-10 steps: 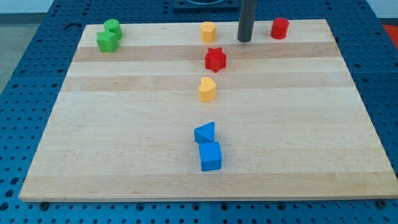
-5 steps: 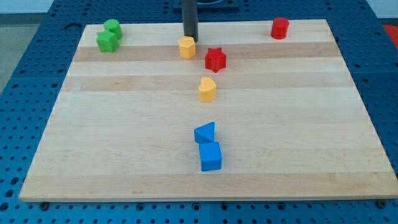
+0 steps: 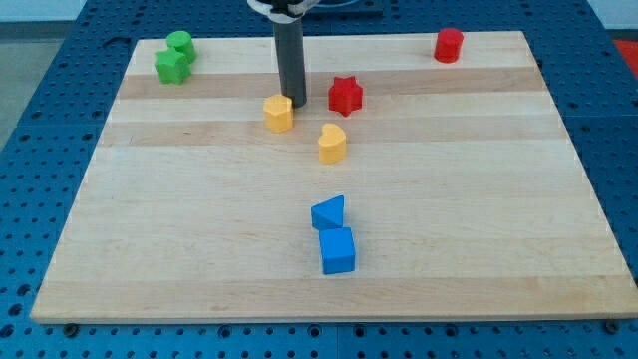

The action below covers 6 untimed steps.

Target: Slide the yellow hexagon towards the yellow heart

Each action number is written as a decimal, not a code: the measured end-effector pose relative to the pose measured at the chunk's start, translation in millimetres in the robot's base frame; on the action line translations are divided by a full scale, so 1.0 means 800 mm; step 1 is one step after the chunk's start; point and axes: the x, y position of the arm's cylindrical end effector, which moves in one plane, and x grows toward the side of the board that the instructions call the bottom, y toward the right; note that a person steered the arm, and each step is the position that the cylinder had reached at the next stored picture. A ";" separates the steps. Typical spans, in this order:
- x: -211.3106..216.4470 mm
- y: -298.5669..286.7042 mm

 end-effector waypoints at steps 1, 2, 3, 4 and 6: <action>0.001 -0.025; 0.002 -0.057; 0.007 -0.085; 0.040 -0.067; 0.050 0.054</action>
